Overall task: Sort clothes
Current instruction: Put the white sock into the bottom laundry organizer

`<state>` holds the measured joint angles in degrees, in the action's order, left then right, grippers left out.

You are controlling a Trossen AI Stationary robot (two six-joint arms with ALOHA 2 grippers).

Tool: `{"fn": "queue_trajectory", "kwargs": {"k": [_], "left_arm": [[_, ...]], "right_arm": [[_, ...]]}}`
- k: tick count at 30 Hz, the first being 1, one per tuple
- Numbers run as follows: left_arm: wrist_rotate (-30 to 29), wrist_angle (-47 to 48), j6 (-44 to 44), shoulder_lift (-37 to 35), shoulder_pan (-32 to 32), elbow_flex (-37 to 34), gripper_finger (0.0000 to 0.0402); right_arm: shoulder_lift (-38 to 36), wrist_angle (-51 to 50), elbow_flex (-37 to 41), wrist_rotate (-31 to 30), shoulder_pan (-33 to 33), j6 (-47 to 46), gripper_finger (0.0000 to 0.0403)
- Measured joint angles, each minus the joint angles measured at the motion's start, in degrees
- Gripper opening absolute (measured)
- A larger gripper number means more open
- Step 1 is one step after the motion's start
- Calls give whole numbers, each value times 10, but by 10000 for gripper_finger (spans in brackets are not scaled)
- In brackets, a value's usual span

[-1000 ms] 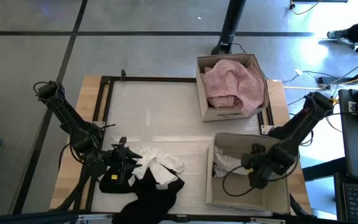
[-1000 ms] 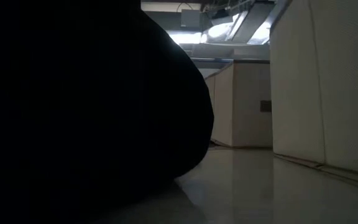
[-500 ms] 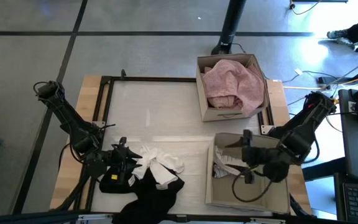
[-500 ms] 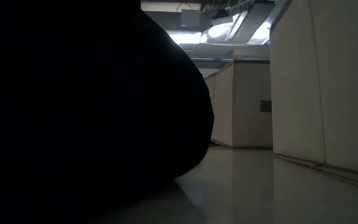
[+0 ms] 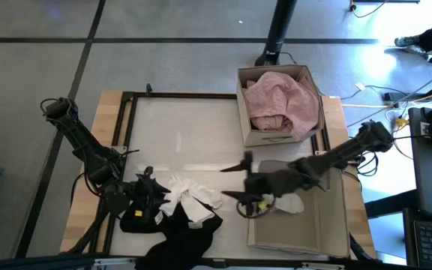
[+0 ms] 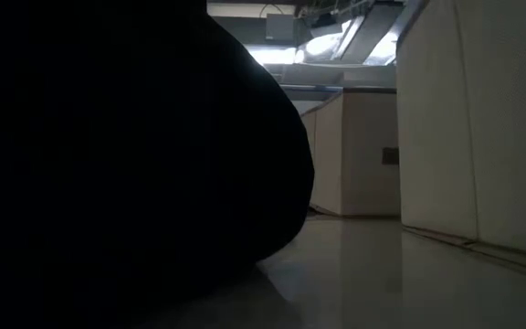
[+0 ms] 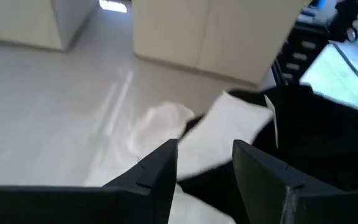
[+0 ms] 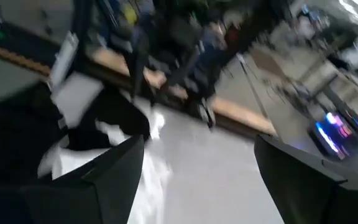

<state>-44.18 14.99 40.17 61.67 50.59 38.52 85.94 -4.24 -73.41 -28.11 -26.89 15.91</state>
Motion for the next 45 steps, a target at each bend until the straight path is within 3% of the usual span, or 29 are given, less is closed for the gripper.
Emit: {"fn": "queue_trajectory", "kwargs": {"k": [5, 11, 14, 23, 27, 39, 45], "left_arm": [[45, 17, 44, 3, 6, -6, 146], [51, 19, 103, 22, 27, -36, 146], [51, 19, 128, 42, 30, -54, 146], [49, 19, 184, 134, 22, -82, 146], [45, 17, 211, 170, 19, -91, 146], [34, 2, 230, 231, 14, -93, 146], [23, -8, 227, 234, 14, -93, 146]], "right_arm": [[67, 116, 0, 114, 46, 36, 308], [145, 206, -8, 171, 81, 36, 308], [185, 200, -40, 172, 92, 36, 308], [306, 51, -176, 174, 120, 39, 308], [353, 30, -208, 211, 125, 23, 308], [427, 4, -215, 282, 147, -55, 306], [442, 14, -215, 286, 149, -59, 261]]}}
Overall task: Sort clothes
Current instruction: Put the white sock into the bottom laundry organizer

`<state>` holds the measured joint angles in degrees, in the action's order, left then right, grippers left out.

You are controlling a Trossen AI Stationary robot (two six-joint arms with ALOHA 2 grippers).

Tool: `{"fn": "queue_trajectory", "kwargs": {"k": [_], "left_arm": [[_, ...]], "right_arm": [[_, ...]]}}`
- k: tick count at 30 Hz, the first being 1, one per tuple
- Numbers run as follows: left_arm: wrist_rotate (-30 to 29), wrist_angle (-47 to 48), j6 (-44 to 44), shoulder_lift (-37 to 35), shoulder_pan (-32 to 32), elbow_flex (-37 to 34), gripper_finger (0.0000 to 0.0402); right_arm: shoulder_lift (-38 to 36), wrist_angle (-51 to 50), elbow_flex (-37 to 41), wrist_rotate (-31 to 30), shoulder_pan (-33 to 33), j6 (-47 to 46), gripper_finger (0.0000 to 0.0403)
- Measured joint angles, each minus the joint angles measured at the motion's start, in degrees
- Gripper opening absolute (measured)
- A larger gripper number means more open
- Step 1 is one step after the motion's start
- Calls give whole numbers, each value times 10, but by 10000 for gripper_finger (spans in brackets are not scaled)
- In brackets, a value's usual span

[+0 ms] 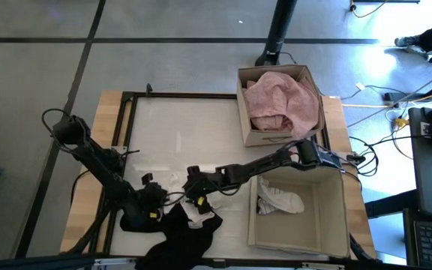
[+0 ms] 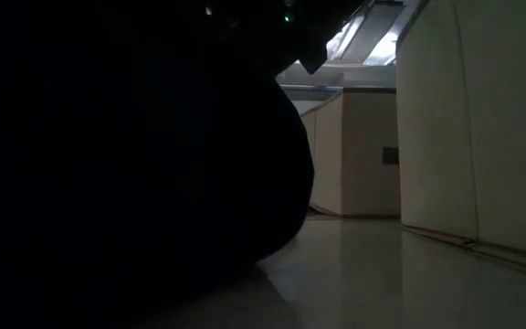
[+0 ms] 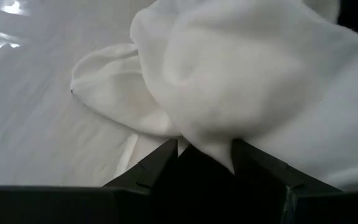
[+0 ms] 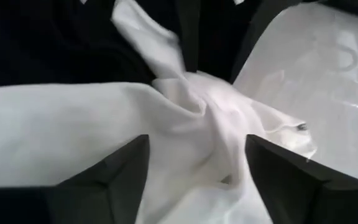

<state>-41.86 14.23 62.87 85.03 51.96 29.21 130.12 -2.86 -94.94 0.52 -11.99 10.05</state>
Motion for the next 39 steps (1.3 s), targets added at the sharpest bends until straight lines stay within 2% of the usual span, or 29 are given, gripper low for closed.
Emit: {"fn": "queue_trajectory", "kwargs": {"k": [5, 12, 13, 20, 24, 30, 34, 36, 39], "left_arm": [[-8, -3, -2, 0, 0, 0, 146], [-9, -3, -1, 0, 0, 0, 146], [-9, -3, -2, 0, 0, 0, 146], [21, 3, -16, -28, 0, 0, 146], [25, 3, -30, -67, 6, 0, 146], [23, 3, -48, -97, 28, 0, 146], [15, 2, -51, -95, 29, 0, 146], [8, 3, -57, -95, 29, 0, 146], [4, 2, -59, -95, 28, 0, 146]], "right_arm": [[1, 0, 0, -17, 0, 6, 178], [1, -2, 0, -25, 0, 26, 25], [1, -2, 0, -26, 0, 33, 13], [-21, -9, 0, -55, -4, 51, 23], [-61, -34, 0, -94, -12, 90, 4], [-131, -84, 0, -145, -21, 99, 10], [-140, -63, 0, -147, -23, 78, 4], [-133, -55, 0, -129, -22, 69, 6], [-110, -45, 0, -111, -18, 38, 30]]}}
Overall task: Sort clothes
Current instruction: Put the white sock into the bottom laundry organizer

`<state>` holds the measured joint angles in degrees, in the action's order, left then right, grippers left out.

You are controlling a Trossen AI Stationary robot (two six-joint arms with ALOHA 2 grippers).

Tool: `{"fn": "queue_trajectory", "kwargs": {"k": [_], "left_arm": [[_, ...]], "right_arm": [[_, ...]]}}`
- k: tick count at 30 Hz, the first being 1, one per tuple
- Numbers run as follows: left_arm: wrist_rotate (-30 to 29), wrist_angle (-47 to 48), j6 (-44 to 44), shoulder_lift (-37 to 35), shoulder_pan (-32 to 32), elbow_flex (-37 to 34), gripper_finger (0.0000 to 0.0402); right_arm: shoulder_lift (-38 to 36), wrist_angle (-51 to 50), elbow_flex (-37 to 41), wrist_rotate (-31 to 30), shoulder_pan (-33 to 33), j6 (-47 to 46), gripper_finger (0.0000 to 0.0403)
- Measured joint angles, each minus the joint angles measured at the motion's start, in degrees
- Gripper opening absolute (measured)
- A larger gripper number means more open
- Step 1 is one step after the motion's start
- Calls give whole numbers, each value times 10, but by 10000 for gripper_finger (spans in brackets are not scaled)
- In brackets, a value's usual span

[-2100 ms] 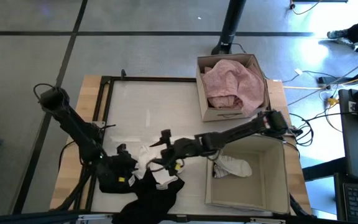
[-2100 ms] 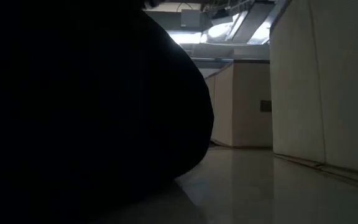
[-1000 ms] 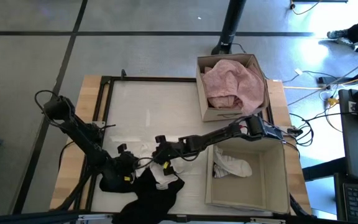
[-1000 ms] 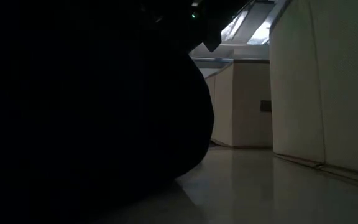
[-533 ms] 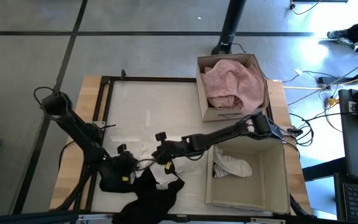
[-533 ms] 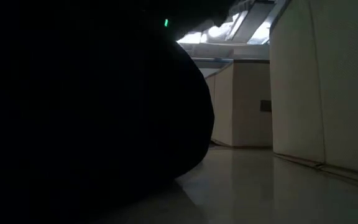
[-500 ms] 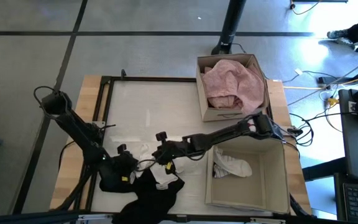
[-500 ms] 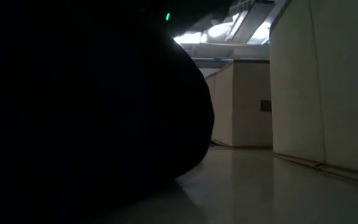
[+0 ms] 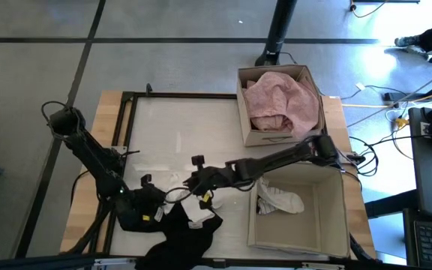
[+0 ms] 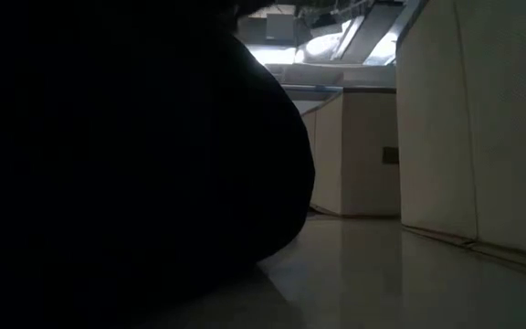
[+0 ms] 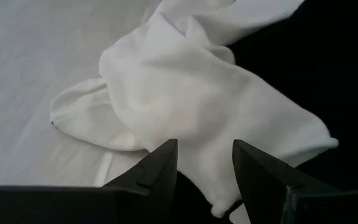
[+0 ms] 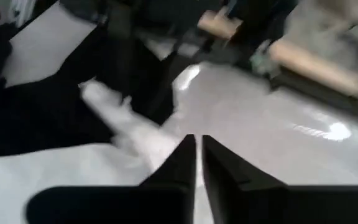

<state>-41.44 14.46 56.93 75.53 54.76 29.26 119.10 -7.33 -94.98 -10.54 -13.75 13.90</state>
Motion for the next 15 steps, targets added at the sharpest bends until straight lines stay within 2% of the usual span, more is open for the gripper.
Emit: {"fn": "queue_trajectory", "kwargs": {"k": [4, 10, 15], "left_arm": [[-2, 0, 3, 0, 0, 0, 146], [-2, -1, 11, 0, 0, -3, 146], [-2, -1, 11, 0, 0, -3, 146]], "right_arm": [[38, 0, 2, 74, 12, -20, 101], [74, 7, 1, 86, 31, -60, 220], [98, 15, 1, 142, 40, -62, 276]]}}
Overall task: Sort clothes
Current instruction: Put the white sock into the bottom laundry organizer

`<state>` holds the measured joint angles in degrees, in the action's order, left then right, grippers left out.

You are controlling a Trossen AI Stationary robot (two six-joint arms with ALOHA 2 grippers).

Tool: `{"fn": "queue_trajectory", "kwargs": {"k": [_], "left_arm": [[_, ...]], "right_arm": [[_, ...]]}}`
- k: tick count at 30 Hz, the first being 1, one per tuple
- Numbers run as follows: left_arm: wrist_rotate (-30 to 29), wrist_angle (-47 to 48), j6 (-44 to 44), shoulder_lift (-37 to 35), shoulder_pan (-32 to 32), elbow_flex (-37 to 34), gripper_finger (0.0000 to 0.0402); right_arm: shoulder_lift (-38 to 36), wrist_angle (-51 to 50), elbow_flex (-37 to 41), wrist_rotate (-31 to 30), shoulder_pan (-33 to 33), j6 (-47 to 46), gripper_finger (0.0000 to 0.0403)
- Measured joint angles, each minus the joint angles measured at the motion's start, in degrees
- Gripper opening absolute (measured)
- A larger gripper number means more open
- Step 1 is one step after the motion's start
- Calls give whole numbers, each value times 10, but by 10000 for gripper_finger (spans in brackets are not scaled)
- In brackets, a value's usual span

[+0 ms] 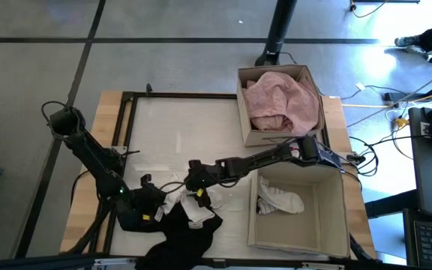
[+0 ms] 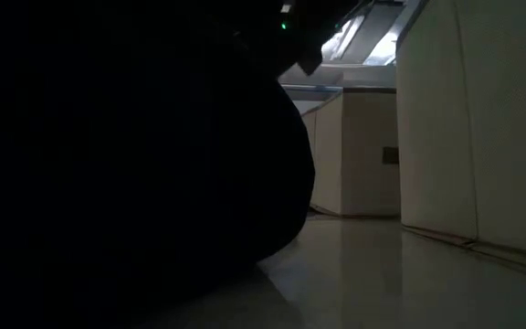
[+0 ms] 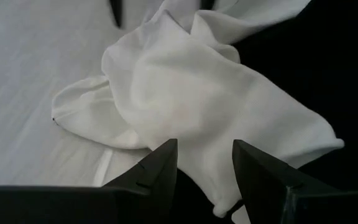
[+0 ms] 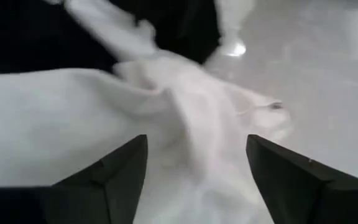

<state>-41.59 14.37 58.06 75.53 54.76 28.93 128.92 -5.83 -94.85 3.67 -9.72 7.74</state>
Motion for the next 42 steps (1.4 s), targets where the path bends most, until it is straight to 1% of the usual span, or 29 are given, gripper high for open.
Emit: {"fn": "queue_trajectory", "kwargs": {"k": [3, 4, 6, 8, 9, 11, 14, 15, 16, 19, 21, 23, 25, 32, 35, 38, 42], "left_arm": [[0, 0, -2, 0, 0, 0, 146], [0, 0, -3, 0, 0, 0, 146], [0, 0, -5, 0, 0, 0, 146], [-1, 0, -5, 0, 0, 0, 146], [-1, 1, -5, 0, 0, 0, 146], [-1, 0, -5, 0, 0, 0, 146], [-1, 0, -5, 0, 0, 0, 146], [-1, 0, -6, 0, 0, 0, 146], [-1, 0, -6, 0, 0, 0, 146], [-1, 0, -5, 0, 0, 0, 146], [-1, 0, -4, 0, 0, 0, 146], [-1, 0, -4, 0, 0, 0, 146], [-1, 0, -4, 0, 0, 0, 146], [-2, -1, -4, 0, 0, 0, 146], [-2, -1, -4, 0, 0, 0, 146], [-2, -1, -4, 0, 0, 0, 146], [-2, -1, -2, 0, 0, 0, 146]], "right_arm": [[11, 16, 0, 23, 0, 2, 281], [15, 25, 0, 19, 0, 4, 276], [16, 29, 0, 0, 0, 18, 254], [16, 31, 0, -19, 0, 31, 217], [16, 32, 0, -25, 0, 34, 192], [16, 33, 0, -29, 0, 39, 138], [16, 39, -1, -31, 0, 55, 45], [16, 38, -1, -32, 0, 63, 23], [16, 37, -1, -36, 0, 72, 14], [15, 40, -1, -46, -4, 77, 20], [11, 40, -1, -56, -6, 89, 13], [4, 45, -1, -77, -13, 111, 6], [-7, 41, -1, -107, -21, 127, 9], [-74, 8, 0, -224, -51, 188, 7], [-110, 3, -1, -248, -60, 210, 8], [-143, -7, -1, -266, -66, 213, 4], [-182, -8, -1, -314, -74, 212, 8]]}}
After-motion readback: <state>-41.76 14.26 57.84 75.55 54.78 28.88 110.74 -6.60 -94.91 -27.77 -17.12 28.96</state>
